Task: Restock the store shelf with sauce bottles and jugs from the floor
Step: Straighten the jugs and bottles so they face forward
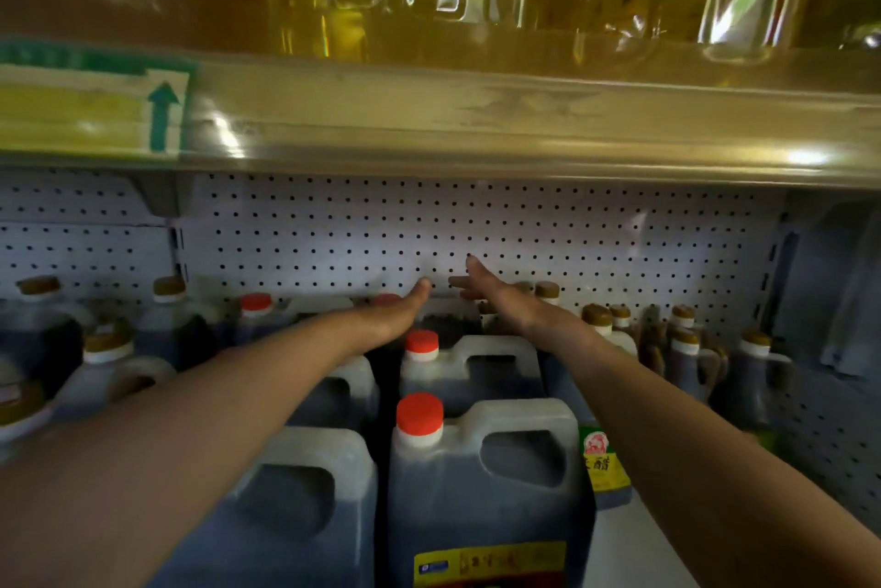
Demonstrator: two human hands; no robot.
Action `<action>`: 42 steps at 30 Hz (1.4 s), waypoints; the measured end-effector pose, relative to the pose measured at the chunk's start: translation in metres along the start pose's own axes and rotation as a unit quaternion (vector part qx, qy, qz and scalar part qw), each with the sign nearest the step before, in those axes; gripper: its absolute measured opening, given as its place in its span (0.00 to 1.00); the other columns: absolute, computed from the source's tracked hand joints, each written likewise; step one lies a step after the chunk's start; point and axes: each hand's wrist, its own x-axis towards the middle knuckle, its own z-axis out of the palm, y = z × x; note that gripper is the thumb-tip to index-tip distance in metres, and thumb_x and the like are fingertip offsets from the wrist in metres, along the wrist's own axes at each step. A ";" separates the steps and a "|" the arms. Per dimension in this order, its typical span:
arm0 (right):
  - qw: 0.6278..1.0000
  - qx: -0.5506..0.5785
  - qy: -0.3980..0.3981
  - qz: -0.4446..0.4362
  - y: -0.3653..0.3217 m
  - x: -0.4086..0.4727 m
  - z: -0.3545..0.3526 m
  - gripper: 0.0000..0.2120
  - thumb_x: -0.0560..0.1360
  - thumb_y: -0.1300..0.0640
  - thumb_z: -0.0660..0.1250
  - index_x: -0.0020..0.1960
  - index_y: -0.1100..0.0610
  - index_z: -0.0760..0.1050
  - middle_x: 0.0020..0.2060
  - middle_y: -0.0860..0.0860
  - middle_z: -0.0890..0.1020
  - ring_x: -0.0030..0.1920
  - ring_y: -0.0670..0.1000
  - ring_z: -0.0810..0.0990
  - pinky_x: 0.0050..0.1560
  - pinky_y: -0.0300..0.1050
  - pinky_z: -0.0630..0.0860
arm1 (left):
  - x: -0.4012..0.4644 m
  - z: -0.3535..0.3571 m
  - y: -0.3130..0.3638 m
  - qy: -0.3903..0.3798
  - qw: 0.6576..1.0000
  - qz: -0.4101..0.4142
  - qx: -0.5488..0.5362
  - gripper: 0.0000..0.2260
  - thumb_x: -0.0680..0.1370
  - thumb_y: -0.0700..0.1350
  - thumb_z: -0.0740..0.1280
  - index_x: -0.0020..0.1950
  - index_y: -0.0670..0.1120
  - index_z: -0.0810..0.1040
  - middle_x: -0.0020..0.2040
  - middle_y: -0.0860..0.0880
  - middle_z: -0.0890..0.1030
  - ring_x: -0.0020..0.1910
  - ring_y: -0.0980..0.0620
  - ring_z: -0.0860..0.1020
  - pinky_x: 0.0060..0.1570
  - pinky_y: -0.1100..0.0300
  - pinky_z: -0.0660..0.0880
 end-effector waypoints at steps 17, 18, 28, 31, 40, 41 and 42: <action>0.998 0.031 0.032 0.037 0.006 -0.007 -0.008 0.43 0.69 0.17 0.45 0.64 0.42 0.79 0.74 0.52 0.71 0.70 0.56 0.72 0.77 0.59 0.62 | -0.017 -0.008 0.010 -0.079 0.996 -0.044 0.002 0.39 0.74 0.75 0.42 0.80 0.57 0.57 0.82 0.49 0.54 0.78 0.38 0.57 0.75 0.46 0.57; 0.998 0.032 0.035 0.038 0.004 -0.008 -0.008 0.44 0.70 0.18 0.44 0.66 0.44 0.79 0.74 0.52 0.71 0.70 0.56 0.72 0.77 0.59 0.62 | -0.016 -0.009 0.009 -0.081 0.996 -0.047 0.003 0.40 0.73 0.77 0.42 0.80 0.58 0.57 0.82 0.50 0.53 0.78 0.37 0.58 0.75 0.46 0.56; 0.996 0.044 0.079 -0.006 -0.004 -0.048 0.003 0.40 0.74 0.21 0.40 0.73 0.40 0.72 0.78 0.54 0.66 0.77 0.56 0.64 0.79 0.61 0.55 | -0.012 -0.005 0.007 -0.004 0.999 -0.038 -0.013 0.34 0.79 0.70 0.47 0.79 0.52 0.61 0.79 0.43 0.61 0.74 0.39 0.66 0.70 0.47 0.68; 0.990 0.096 0.096 -0.034 0.012 -0.069 0.006 0.37 0.77 0.25 0.41 0.75 0.43 0.70 0.77 0.48 0.67 0.77 0.50 0.64 0.79 0.57 0.54 | -0.010 -0.010 0.003 0.029 0.997 -0.021 0.071 0.33 0.79 0.70 0.51 0.70 0.49 0.74 0.68 0.44 0.76 0.58 0.44 0.79 0.62 0.51 0.75; 0.984 0.166 0.060 0.011 0.032 -0.126 0.016 0.39 0.78 0.29 0.44 0.82 0.47 0.56 0.80 0.44 0.59 0.80 0.48 0.56 0.74 0.45 0.56 | -0.018 -0.003 -0.010 0.023 0.996 0.059 0.069 0.30 0.78 0.72 0.50 0.65 0.55 0.78 0.59 0.51 0.82 0.55 0.49 0.80 0.63 0.50 0.75; 0.983 0.174 0.062 0.007 0.030 -0.125 0.019 0.39 0.78 0.29 0.45 0.82 0.48 0.56 0.81 0.45 0.58 0.80 0.48 0.56 0.74 0.42 0.56 | -0.018 -0.004 -0.010 0.030 0.996 0.054 0.064 0.31 0.77 0.72 0.50 0.63 0.55 0.80 0.57 0.51 0.82 0.53 0.49 0.80 0.62 0.50 0.75; 0.981 0.181 0.063 0.007 0.027 -0.126 0.021 0.37 0.79 0.31 0.45 0.82 0.49 0.55 0.81 0.46 0.58 0.80 0.48 0.56 0.72 0.40 0.56 | -0.018 -0.004 -0.011 0.039 0.996 0.050 0.063 0.32 0.77 0.73 0.49 0.60 0.55 0.81 0.54 0.51 0.83 0.51 0.50 0.81 0.62 0.50 0.75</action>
